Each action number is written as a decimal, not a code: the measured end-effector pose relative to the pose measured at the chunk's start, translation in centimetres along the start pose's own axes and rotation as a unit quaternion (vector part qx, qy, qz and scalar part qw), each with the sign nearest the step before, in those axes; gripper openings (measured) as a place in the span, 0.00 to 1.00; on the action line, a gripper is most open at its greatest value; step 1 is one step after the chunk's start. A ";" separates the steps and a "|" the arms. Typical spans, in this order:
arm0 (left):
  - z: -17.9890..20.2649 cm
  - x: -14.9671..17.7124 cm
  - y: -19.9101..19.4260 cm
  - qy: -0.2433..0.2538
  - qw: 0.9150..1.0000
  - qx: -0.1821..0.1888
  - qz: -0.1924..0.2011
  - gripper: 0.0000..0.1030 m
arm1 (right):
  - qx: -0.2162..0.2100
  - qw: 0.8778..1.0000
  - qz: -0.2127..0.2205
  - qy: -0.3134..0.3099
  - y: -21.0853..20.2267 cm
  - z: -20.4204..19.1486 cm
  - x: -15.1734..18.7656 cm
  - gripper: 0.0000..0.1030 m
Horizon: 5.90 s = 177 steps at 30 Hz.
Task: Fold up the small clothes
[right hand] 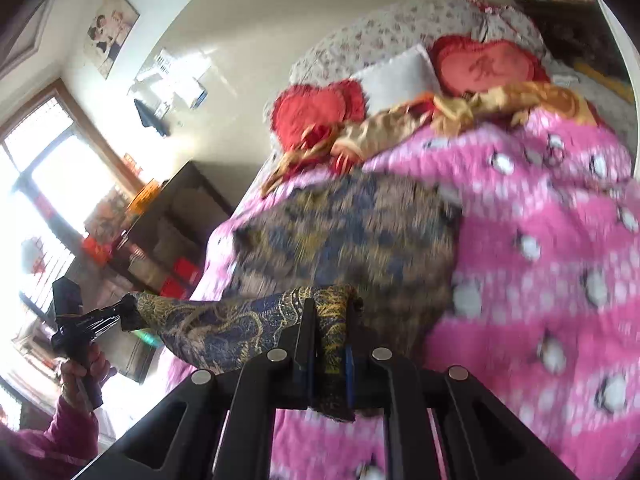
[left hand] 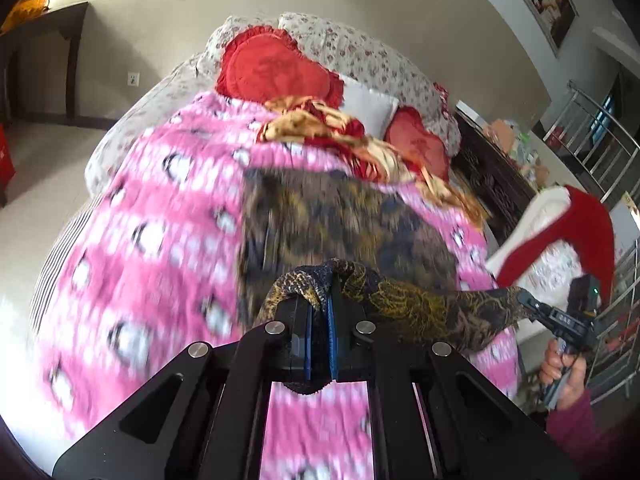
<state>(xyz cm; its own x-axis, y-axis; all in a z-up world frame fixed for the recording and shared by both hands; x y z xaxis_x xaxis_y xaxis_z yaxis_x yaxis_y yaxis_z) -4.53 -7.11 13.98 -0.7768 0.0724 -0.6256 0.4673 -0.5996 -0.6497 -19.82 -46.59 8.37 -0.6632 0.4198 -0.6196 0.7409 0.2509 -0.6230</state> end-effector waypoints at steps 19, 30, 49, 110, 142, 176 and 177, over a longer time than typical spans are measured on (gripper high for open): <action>-4.8 -9.9 21.3 -0.051 0.993 -0.059 -0.088 0.15 | 0.108 0.990 -0.007 0.091 16.0 12.2 -12.6 0.44; 0.1 -5.4 16.0 0.086 0.993 -0.034 -0.074 0.64 | 0.046 0.988 -0.095 -0.109 16.5 2.0 -5.2 0.35; -1.2 -14.5 22.9 0.014 0.997 -0.064 -0.046 0.63 | 0.112 0.988 -0.003 -0.108 24.0 1.7 -15.8 0.35; -5.9 6.0 15.0 0.032 0.987 -0.026 -0.155 0.10 | 0.095 0.992 -0.081 0.010 11.2 7.8 4.7 0.06; -3.2 3.6 18.1 0.120 0.973 -0.156 -0.124 0.46 | 0.222 0.971 -0.059 -0.062 16.0 9.5 -5.5 0.31; -6.3 4.1 18.5 0.037 0.977 -0.174 -0.117 0.52 | 0.046 0.960 -0.144 -0.234 40.8 -17.2 -5.9 0.33; -6.3 4.0 18.5 0.038 0.977 -0.173 -0.116 0.52 | 0.037 0.962 -0.144 -0.231 39.8 -17.2 -5.7 0.34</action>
<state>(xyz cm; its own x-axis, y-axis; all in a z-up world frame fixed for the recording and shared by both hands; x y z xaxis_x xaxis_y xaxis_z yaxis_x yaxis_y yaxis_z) 3.63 -12.90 -3.28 -0.8521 0.2409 -0.4647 0.4066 -0.2545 -0.8774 15.24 -24.00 -4.65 -0.8282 -0.0947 -0.5524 0.5218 0.2293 -0.8217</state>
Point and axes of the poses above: each gripper's, at about its wrist camera, not at the fingertips, and y roughly the way its jaws point, z to its right, x to its underside, the point moved 6 cm from there along y, roughly the way its jaws point, and after that the axes turned 1 degree about -z, right-handed, at the moved point
